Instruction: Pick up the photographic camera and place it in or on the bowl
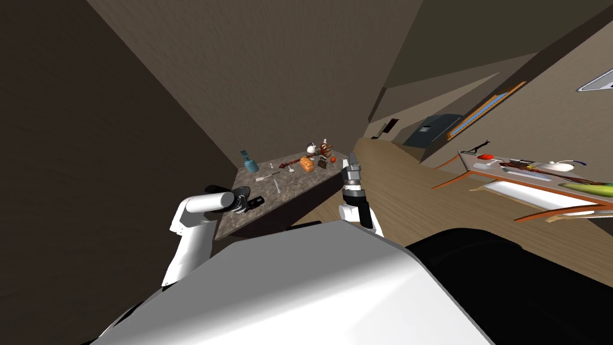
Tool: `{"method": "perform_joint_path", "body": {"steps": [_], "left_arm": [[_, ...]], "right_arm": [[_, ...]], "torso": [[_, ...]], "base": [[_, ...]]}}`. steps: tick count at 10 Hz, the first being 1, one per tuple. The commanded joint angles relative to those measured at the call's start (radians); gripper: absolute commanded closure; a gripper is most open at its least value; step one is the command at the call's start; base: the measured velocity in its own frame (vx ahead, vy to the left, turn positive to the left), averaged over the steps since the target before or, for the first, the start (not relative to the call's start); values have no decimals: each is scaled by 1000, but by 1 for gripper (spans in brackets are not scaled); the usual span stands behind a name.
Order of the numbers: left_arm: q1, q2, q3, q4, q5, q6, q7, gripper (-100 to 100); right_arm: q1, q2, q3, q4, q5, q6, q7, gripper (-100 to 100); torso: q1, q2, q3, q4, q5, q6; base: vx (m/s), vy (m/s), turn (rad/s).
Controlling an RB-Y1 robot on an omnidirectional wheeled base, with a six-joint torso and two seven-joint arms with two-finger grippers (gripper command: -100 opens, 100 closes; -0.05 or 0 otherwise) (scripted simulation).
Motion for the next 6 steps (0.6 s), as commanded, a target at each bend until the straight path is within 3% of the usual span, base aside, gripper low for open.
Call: {"method": "perform_joint_path", "body": {"steps": [1, 2, 3, 4, 6], "left_arm": [[0, 0, 0, 0, 0, 0, 0, 100], [-1, 1, 1, -1, 0, 0, 0, 100], [-2, 1, 1, -2, 0, -1, 0, 0], [1, 6, 7, -31, 11, 34, 6, 100], [1, 11, 14, -66, 21, 70, 15, 100]], "right_arm": [[0, 0, 0, 0, 0, 0, 0, 0], [0, 0, 0, 0, 0, 0, 0, 0], [0, 0, 0, 0, 0, 0, 0, 0], [0, 0, 0, 0, 0, 0, 0, 0], [0, 0, 0, 0, 0, 0, 0, 0]], "torso": [[0, 0, 0, 0, 0, 0], [1, -1, -1, -1, 1, 0], [2, -2, -2, -2, 2, 0], [3, -3, -3, -2, 3, 0], [3, -4, -3, -3, 3, 0]], "base": [[0, 0, 0], [0, 0, 0], [0, 0, 0], [-1, -1, 10], [0, -1, 5]]}}
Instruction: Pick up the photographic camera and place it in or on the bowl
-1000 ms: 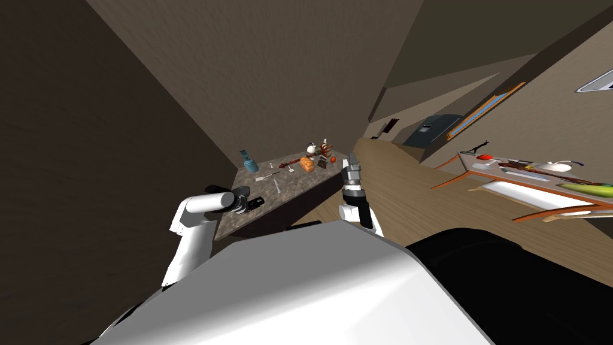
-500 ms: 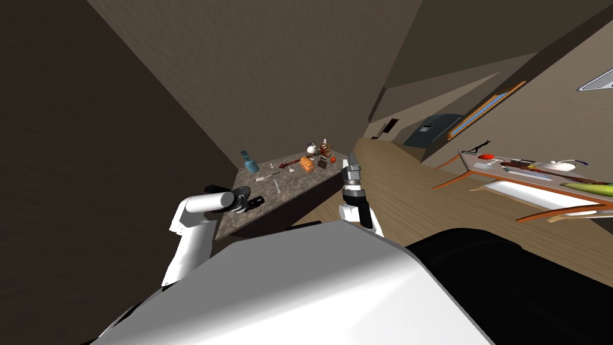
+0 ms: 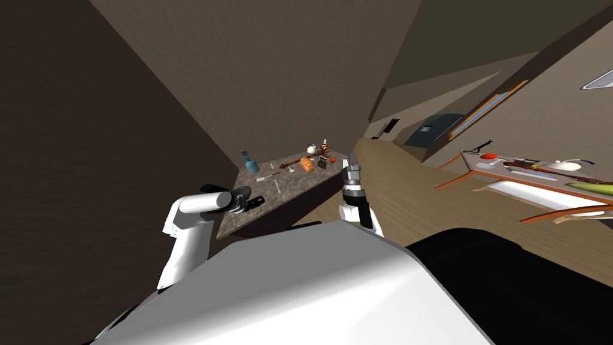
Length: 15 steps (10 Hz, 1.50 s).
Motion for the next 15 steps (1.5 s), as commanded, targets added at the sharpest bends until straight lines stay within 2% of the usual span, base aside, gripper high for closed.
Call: {"method": "perform_joint_path", "body": {"steps": [1, 2, 3, 15], "left_arm": [[0, 0, 0, 0, 0, 0, 0, 100], [0, 0, 0, -3, 0, 4, 2, 0], [-5, 26, 10, 9, 32, 4, 16, -100], [15, 192, 53, 133, 270, 12, 129, -100]], "right_arm": [[0, 0, 0, 0, 0, 0, 0, 0], [0, 0, 0, 0, 0, 0, 0, 0], [0, 0, 0, 0, 0, 0, 0, 0], [0, 0, 0, 0, 0, 0, 0, 0]], "torso": [[0, 0, 0, 0, 0, 0], [0, 0, 0, 0, 0, 0], [0, 0, 0, 0, 0, 0], [-2, 0, 0, 0, 0, 0]], "base": [[0, 0, 0], [0, 0, 0], [0, -22, -124], [1, -34, -109]]}}
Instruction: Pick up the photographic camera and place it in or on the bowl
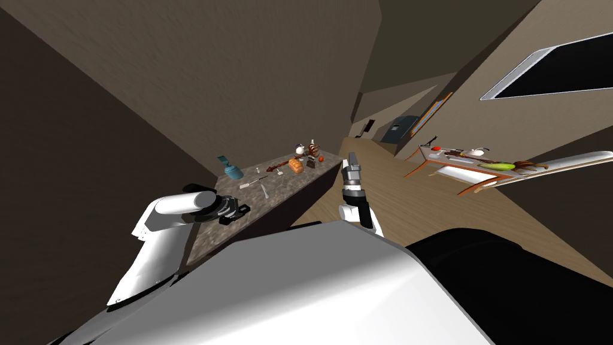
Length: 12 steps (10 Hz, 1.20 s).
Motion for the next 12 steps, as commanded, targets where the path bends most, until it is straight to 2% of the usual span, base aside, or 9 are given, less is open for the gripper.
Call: {"method": "perform_joint_path", "body": {"steps": [1, 12], "left_arm": [[9, 26, 5, 19, 35, 2, 19, -100], [101, 204, 23, 159, 258, 21, 143, -100]], "right_arm": [[0, 0, 0, 0, 0, 0, 0, 0], [0, 0, 0, 0, 0, 0, 0, 0]], "torso": [[0, 0, 0, 0, 0, 0], [3, 1, 0, 0, 1, 0]], "base": [[7, -23, -110], [1, -4, -143]]}}
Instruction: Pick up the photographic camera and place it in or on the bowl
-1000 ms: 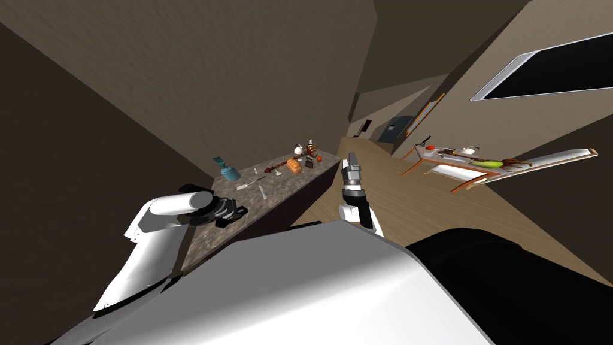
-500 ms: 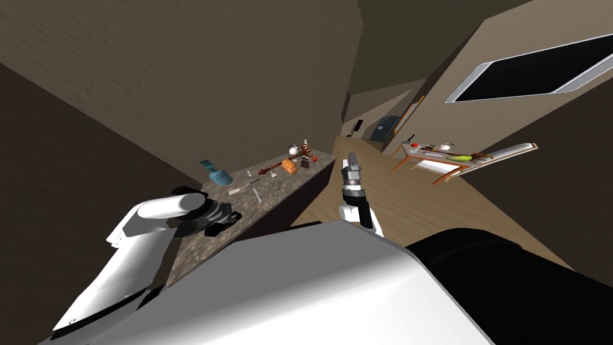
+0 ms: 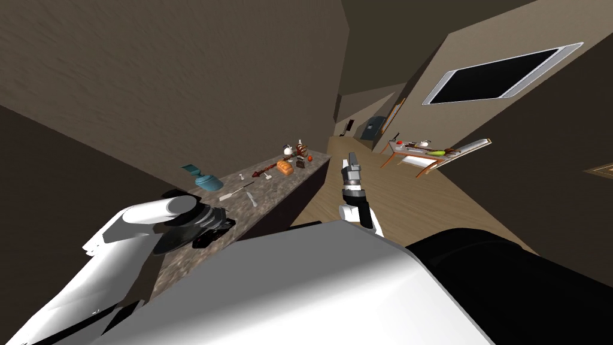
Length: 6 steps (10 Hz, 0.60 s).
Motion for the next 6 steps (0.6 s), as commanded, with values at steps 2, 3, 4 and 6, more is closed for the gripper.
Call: {"method": "perform_joint_path", "body": {"steps": [2, 3, 4, 6], "left_arm": [[31, 44, 5, 35, 50, 8, 31, -100], [44, 62, 6, 50, 69, 10, 43, -100], [59, 82, 8, 67, 87, 13, 56, -100], [50, 70, 3, 62, 75, 9, 49, 0]], "right_arm": [[0, 0, 0, 0, 0, 0, 0, 0], [0, 0, 0, 0, 0, 0, 0, 0], [0, 0, 0, 0, 0, 0, 0, 0], [0, 0, 0, 0, 0, 0, 0, 0]], "torso": [[1, 1, 0, 0, 0, 0], [1, 1, 0, 0, 0, 0], [1, 1, 1, 0, 0, 0], [1, 2, 1, 0, 0, 0]], "base": [[-17, 27, -121], [-27, 31, -95], [-54, 56, -118], [-16, 19, -12]]}}
